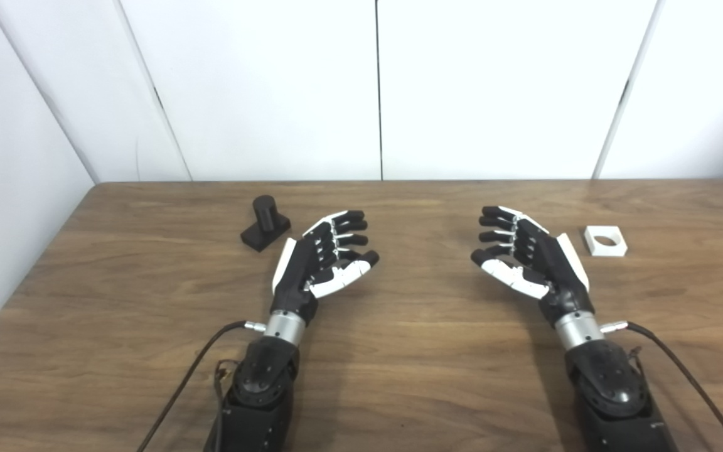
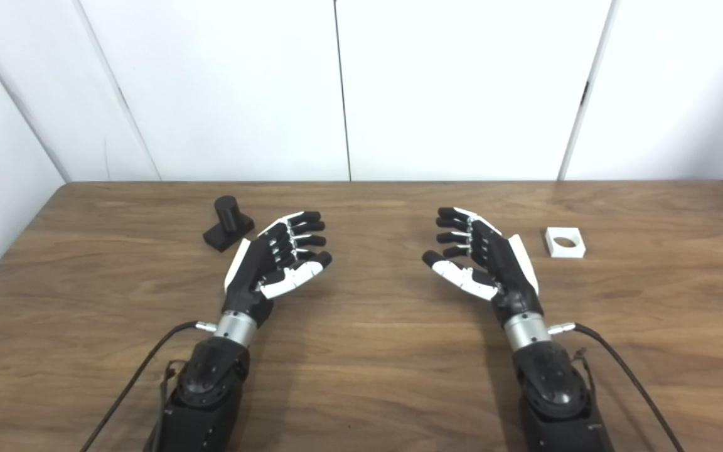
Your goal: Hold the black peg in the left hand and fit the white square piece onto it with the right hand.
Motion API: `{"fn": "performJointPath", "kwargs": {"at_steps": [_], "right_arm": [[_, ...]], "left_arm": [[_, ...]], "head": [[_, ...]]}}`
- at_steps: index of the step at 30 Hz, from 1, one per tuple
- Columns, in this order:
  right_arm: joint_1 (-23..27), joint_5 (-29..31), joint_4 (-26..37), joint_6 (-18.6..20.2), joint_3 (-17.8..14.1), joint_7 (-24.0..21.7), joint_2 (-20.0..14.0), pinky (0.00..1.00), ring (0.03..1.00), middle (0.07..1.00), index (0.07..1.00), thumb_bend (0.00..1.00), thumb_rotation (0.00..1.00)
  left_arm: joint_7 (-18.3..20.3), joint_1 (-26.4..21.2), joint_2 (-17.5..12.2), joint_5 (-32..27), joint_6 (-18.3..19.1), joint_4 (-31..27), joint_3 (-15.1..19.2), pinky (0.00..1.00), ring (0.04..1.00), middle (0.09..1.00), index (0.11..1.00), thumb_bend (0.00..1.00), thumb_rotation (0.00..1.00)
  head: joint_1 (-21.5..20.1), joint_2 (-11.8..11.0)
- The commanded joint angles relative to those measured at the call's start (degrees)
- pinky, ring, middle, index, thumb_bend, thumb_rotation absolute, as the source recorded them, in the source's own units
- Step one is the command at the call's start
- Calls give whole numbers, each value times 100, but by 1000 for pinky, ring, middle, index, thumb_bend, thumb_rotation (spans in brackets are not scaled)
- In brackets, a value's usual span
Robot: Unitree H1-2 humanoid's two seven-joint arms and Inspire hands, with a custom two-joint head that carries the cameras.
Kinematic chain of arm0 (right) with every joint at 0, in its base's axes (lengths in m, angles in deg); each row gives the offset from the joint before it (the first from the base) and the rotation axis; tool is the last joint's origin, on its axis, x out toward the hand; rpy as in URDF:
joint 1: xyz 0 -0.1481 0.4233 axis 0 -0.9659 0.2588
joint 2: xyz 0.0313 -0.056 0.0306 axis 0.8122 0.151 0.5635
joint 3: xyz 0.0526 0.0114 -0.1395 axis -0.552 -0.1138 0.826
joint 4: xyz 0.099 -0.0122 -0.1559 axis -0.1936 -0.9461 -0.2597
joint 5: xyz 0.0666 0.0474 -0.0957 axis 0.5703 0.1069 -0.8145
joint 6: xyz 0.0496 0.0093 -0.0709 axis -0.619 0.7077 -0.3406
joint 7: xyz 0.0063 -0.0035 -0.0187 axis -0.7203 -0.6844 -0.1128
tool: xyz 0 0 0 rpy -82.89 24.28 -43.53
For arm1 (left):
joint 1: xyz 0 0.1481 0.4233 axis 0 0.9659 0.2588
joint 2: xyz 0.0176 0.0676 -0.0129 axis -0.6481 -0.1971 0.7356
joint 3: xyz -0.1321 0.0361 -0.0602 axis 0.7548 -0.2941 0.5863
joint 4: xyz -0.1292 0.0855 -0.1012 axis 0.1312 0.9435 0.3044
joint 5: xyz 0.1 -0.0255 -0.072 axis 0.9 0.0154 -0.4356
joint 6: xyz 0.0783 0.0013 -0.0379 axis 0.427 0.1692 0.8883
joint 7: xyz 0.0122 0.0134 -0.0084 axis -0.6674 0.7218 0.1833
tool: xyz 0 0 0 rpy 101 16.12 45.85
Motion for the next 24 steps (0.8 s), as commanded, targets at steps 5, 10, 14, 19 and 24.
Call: {"fn": "performJointPath", "kwargs": {"at_steps": [5, 10, 14, 19, 24], "right_arm": [[168, 199, -132, -305, -110, -61, -58, 599, 699, 754, 754, 766, 360], [177, 132, -63, -261, -95, -70, -96, 586, 686, 756, 758, 761, 365], [169, 139, -85, -286, -106, -83, -112, 584, 687, 761, 756, 777, 383], [177, 188, -127, -295, -126, -117, -121, 586, 686, 759, 755, 782, 381], [189, 148, -138, -326, -125, -97, -142, 582, 682, 755, 755, 774, 378]], "left_arm": [[-72, -86, 81, 48, -321, 138, -21, 630, 697, 737, 711, 653, 168], [-259, -34, -24, 494, -40, -175, -89, 590, 695, 740, 710, 633, 107], [-466, 24, -197, 1115, 61, -483, -228, 517, 671, 736, 705, 616, 11], [-481, 84, -302, 1327, 324, -833, -218, 506, 660, 727, 704, 618, 0], [-541, 104, -584, 1991, 767, -1219, -311, 477, 597, 694, 714, 631, 68]], "head": [[21, -14], [16, -12], [26, -3], [40, -3], [48, -6]]}}
